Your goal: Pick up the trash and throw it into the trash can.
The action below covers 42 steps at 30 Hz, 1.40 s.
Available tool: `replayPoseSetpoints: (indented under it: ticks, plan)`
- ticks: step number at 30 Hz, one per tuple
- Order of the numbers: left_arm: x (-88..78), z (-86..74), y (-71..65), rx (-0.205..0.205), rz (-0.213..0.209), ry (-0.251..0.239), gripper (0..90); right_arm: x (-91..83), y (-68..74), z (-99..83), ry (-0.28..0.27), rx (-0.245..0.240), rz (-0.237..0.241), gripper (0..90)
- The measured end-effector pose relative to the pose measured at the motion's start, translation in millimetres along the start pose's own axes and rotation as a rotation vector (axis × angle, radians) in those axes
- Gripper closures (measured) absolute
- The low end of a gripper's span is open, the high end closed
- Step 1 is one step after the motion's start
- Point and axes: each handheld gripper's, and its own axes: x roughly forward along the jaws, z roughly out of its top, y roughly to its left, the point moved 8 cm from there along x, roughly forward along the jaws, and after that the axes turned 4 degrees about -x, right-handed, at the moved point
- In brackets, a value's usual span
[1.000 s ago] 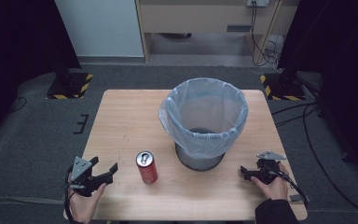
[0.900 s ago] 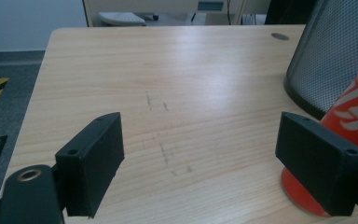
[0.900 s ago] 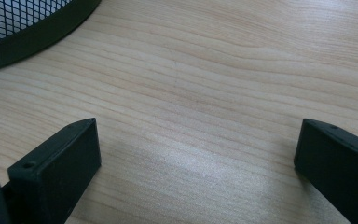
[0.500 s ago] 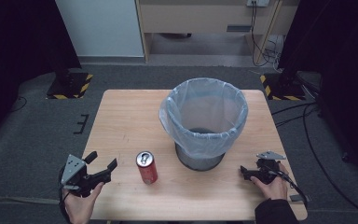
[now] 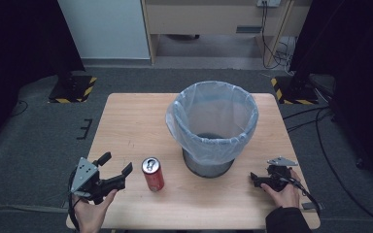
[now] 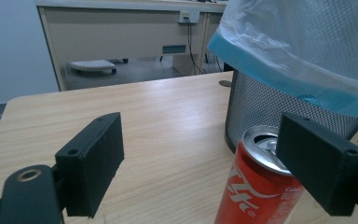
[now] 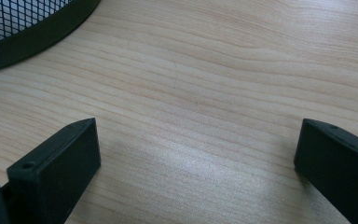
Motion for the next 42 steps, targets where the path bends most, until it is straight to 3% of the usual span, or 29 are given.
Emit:
replayPoseSetpoints:
  ticks: [13,28,42]
  plan:
    - [14.9,-12.0,-20.3,0.012,-0.042,0.017,14.8,0.2,0.1,0.2,0.0,0.002,-0.001,0.5]
    - [40.6,-46.2,-44.4,0.061,-0.09,0.116,15.4,0.5,-0.1,0.5,-0.001,-0.001,0.001,0.5]
    - [58.7,-70.1,-46.7,0.073,-0.091,0.198,17.6,0.7,0.1,0.8,-0.003,0.003,-0.001,0.5]
